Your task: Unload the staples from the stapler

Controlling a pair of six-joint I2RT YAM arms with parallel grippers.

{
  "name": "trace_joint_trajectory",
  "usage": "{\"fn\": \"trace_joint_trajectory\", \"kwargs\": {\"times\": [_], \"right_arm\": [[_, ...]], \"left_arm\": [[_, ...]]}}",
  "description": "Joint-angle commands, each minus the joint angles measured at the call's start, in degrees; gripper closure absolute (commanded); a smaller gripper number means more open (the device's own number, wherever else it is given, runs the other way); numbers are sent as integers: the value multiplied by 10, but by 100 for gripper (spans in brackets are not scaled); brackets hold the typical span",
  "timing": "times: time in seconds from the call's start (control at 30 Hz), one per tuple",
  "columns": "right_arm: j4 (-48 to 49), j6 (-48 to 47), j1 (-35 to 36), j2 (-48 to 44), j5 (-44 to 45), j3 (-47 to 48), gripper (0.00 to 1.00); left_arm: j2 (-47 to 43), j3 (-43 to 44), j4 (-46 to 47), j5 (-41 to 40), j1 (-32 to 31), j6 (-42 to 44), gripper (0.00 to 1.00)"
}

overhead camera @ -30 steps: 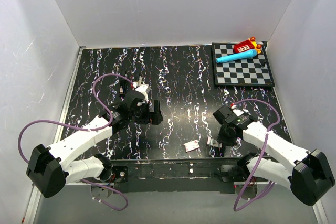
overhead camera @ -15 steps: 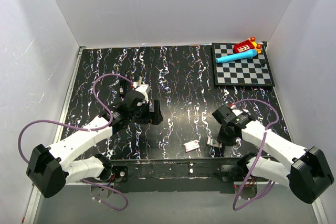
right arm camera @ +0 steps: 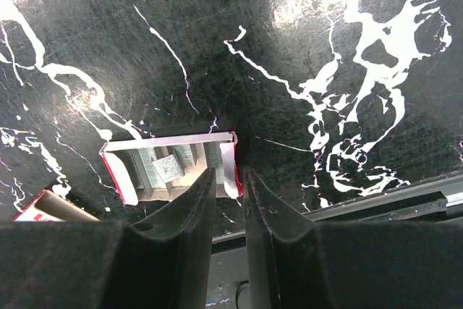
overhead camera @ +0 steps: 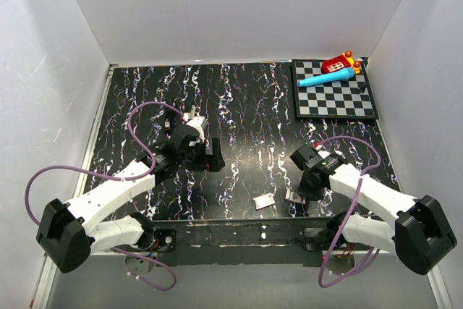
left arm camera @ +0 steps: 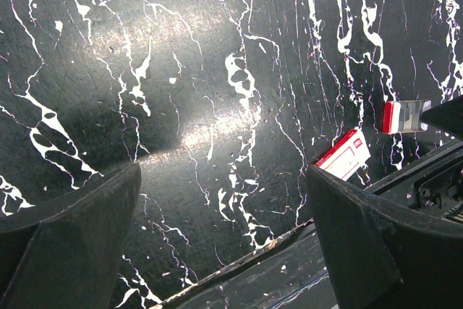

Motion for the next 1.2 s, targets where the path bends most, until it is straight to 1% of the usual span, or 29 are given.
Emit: {"fn": "trace_joint_trajectory", "kwargs": {"times": [0.0,0.47,1.17], "right_arm": [[11,1,-3,5,1,9,72],[16,-3,-3,19,-6,10,77],[-22,4,-4,-17,11,14,76]], "left_arm": [[-5,-4,7,-10,-3,2,2],[-5,0,4,-10,-3,5,2],[-1,-5,9,-8,-2,1,2]]}}
